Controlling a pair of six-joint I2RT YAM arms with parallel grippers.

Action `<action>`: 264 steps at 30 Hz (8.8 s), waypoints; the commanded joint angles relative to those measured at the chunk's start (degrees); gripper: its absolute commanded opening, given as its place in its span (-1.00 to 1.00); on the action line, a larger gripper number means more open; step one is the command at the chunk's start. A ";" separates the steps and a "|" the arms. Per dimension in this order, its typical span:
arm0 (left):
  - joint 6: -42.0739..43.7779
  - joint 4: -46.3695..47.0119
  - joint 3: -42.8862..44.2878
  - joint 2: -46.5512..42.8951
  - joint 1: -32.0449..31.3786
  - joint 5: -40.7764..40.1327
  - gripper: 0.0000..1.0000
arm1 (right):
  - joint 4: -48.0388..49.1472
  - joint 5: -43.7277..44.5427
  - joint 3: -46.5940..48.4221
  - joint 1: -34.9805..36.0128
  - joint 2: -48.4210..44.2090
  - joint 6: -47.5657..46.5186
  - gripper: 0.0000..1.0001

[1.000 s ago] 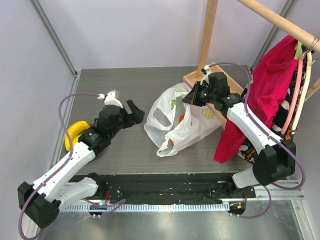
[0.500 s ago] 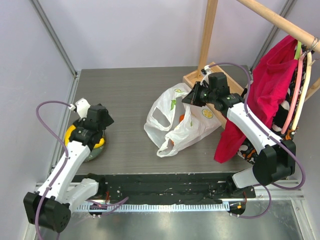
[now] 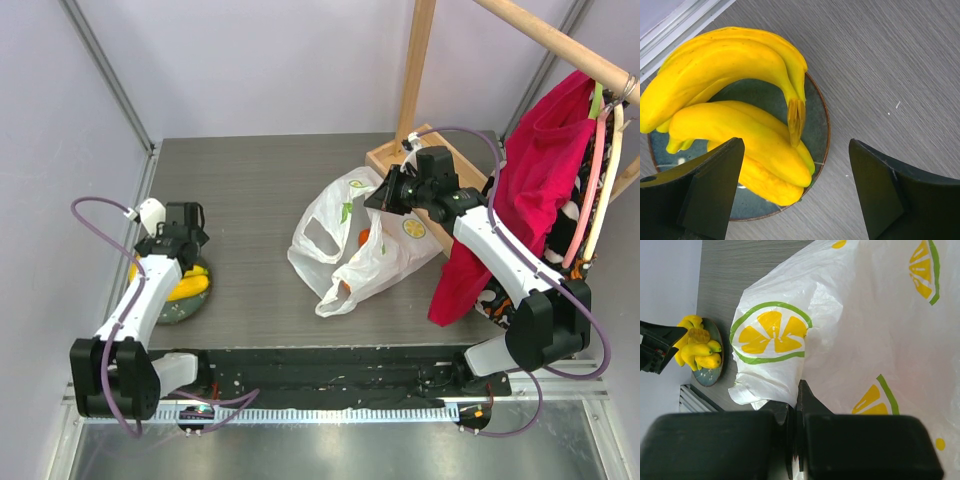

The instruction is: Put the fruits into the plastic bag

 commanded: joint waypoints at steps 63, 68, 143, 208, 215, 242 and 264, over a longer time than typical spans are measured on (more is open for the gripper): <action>6.69 9.55 8.50 18.21 8.12 -3.49 -0.84 | 1.77 0.28 0.27 -0.20 -1.99 -1.13 -0.98; 7.84 8.93 9.91 15.57 8.04 -3.40 -0.99 | 1.77 0.28 0.18 -0.19 -2.17 -1.13 -0.98; 6.43 54.29 5.69 16.53 -33.89 78.61 -1.00 | 0.97 0.28 0.71 -0.28 -3.84 -0.51 -0.98; 16.80 41.02 15.89 25.77 -41.53 59.18 0.35 | 2.29 -0.69 -0.17 -0.28 -1.91 0.19 -0.98; 19.44 34.34 13.60 18.47 -40.04 53.39 0.41 | 2.38 -0.69 -0.17 -0.20 -1.99 0.19 -0.98; 17.86 37.40 8.94 15.91 -40.83 43.19 0.47 | 3.61 -1.48 -0.17 -0.11 -0.94 0.98 -0.98; 4.59 49.90 5.25 20.15 -33.55 45.72 -1.00 | 5.54 -1.57 -1.40 0.07 -7.61 -3.32 0.34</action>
